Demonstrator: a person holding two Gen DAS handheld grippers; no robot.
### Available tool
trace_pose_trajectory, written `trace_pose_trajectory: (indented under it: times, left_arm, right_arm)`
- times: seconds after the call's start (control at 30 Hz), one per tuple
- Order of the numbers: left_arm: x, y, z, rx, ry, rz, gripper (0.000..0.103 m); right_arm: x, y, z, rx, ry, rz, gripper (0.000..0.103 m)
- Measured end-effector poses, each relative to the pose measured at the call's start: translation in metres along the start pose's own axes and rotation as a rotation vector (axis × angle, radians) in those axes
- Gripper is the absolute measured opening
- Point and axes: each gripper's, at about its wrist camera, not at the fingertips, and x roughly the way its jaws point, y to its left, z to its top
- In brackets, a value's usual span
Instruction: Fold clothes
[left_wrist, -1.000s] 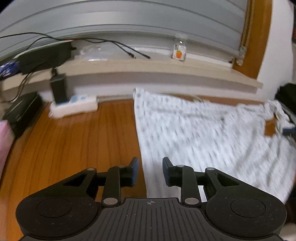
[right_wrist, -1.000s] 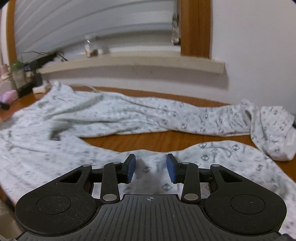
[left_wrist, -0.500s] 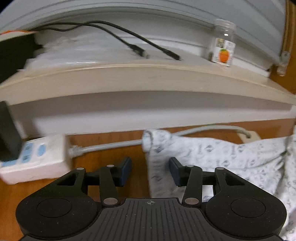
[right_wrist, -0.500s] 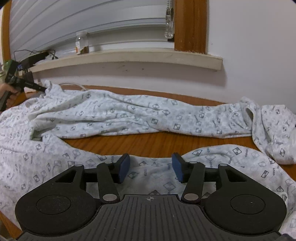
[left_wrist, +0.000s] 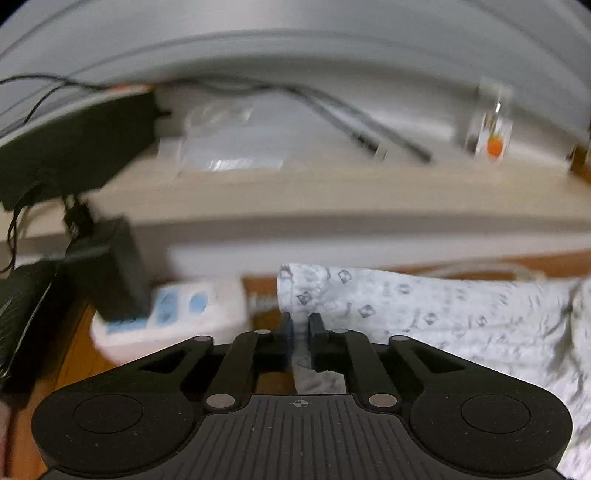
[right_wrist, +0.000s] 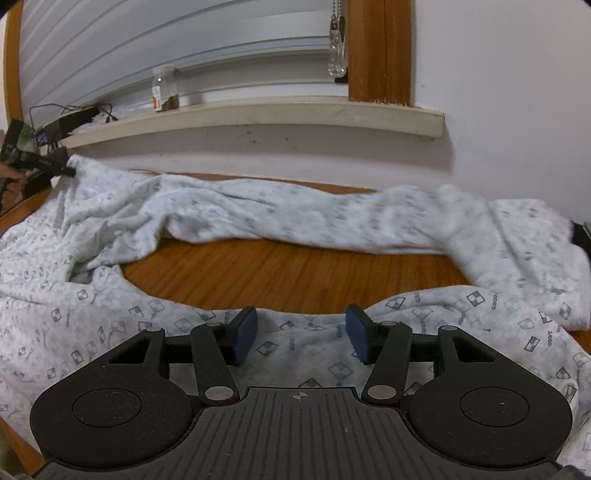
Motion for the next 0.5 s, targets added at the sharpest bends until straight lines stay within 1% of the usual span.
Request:
trace_pose_trajectory:
  times: [0.07, 0.1, 0.17, 0.27, 0.37, 0.43, 0.47, 0.5]
  left_arm:
    - [-0.007, -0.003, -0.007, -0.010, -0.002, 0.006, 0.043]
    - [-0.012, -0.005, -0.011, -0.022, -0.013, 0.010, 0.045]
    - [-0.022, -0.014, -0.015, -0.029, -0.024, -0.008, 0.046]
    - [-0.033, -0.041, -0.012, 0.000, -0.037, -0.059, 0.046]
    - [-0.036, -0.088, -0.011, 0.071, -0.024, -0.148, 0.045]
    - [-0.033, -0.126, -0.007, 0.136, -0.009, -0.214, 0.042]
    - [-0.031, -0.148, -0.005, 0.166, -0.001, -0.252, 0.037]
    - [-0.030, -0.169, -0.005, 0.192, 0.006, -0.289, 0.035]
  right_arm:
    - [0.000, -0.001, 0.000, 0.003, -0.002, 0.003, 0.054]
    - [-0.001, -0.001, 0.000, 0.005, -0.003, 0.004, 0.054]
    - [-0.003, -0.002, 0.000, 0.011, -0.011, 0.002, 0.053]
    - [-0.010, -0.006, 0.001, 0.026, -0.035, -0.016, 0.053]
    - [-0.018, -0.013, 0.006, 0.023, -0.061, -0.043, 0.053]
    - [-0.021, -0.022, 0.013, 0.016, -0.068, -0.067, 0.053]
    - [-0.022, -0.027, 0.016, 0.013, -0.069, -0.084, 0.052]
    - [-0.022, -0.033, 0.019, 0.012, -0.066, -0.097, 0.052]
